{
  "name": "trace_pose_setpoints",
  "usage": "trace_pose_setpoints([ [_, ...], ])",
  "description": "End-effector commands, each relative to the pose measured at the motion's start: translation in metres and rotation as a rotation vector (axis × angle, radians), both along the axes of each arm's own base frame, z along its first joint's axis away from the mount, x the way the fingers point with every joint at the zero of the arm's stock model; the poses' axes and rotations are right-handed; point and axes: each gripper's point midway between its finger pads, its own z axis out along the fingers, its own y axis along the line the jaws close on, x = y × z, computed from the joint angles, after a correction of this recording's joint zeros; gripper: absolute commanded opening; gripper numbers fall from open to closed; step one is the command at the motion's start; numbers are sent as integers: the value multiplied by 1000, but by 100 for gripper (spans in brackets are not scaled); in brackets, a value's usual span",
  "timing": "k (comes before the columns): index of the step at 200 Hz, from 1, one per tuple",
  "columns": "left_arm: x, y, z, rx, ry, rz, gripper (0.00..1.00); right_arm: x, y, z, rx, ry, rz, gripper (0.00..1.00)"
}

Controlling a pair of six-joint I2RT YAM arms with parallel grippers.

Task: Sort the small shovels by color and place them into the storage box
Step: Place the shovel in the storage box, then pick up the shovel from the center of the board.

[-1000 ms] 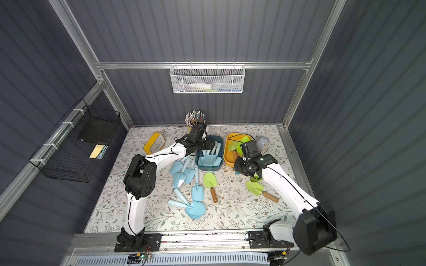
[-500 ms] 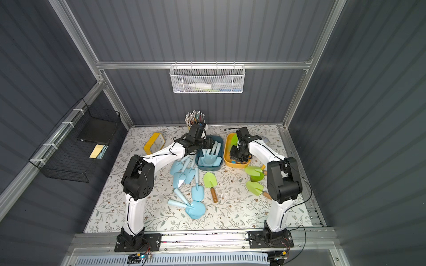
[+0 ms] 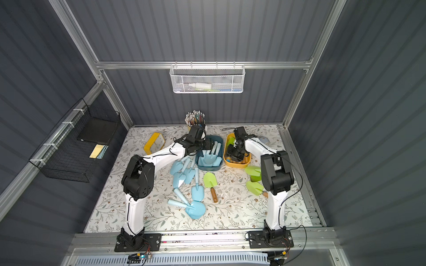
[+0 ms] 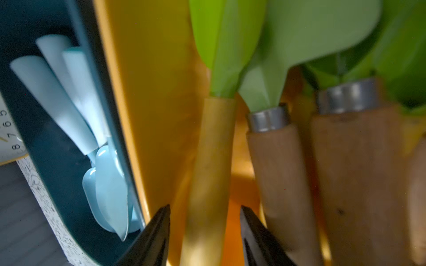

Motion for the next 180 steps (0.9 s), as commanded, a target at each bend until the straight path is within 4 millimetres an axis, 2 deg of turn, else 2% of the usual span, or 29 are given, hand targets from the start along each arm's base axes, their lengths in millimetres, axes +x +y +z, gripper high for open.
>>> trace_pose_setpoints([
  [1,-5,10,30,30,-54,-7,61,18,-11,57,-23,-172,-55,56],
  [24,-12,14,26,39,-50,-19,62,15,-29,85,-94,-254,-86,56],
  [45,-29,20,15,45,-10,-31,62,1,-37,92,-110,-269,-97,56],
  [91,-70,52,-4,81,78,9,62,-34,-40,77,-93,-231,-94,56],
  [96,-81,59,-19,99,116,14,62,-37,-40,76,-92,-228,-94,56],
  [122,-115,80,-39,124,193,29,62,-44,-40,72,-89,-222,-96,56],
  [150,-146,84,-65,108,282,-23,60,-47,-38,70,-84,-216,-92,56],
  [180,-162,87,-82,109,337,-48,55,-49,-39,68,-89,-210,-92,56],
])
